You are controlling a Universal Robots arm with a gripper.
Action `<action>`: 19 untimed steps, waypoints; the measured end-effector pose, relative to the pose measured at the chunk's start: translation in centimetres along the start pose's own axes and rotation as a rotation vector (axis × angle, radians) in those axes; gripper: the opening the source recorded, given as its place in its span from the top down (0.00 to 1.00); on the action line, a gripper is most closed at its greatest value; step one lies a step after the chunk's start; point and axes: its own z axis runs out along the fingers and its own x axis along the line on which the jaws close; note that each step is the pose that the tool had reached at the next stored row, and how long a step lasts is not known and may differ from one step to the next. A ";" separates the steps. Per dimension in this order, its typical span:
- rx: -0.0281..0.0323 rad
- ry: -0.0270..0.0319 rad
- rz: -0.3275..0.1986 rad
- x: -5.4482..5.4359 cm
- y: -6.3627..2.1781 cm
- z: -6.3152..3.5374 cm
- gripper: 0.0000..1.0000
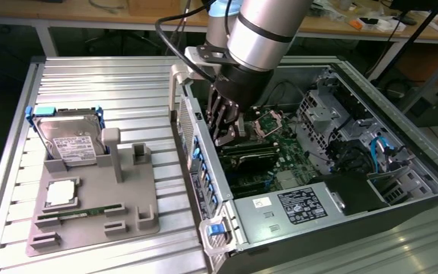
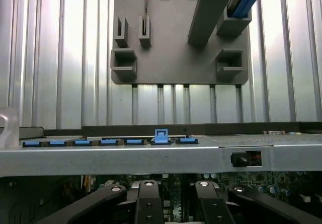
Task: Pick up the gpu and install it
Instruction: 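Press down on the gpu until it lock into place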
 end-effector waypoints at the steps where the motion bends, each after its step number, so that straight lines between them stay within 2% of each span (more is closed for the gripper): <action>1: -0.0001 0.0001 0.000 0.0 0.00 -0.01 0.69; 17: 0.0000 0.0000 0.000 0.4 0.14 0.04 0.68; 19: -0.0001 0.0001 0.000 0.4 0.14 0.04 0.56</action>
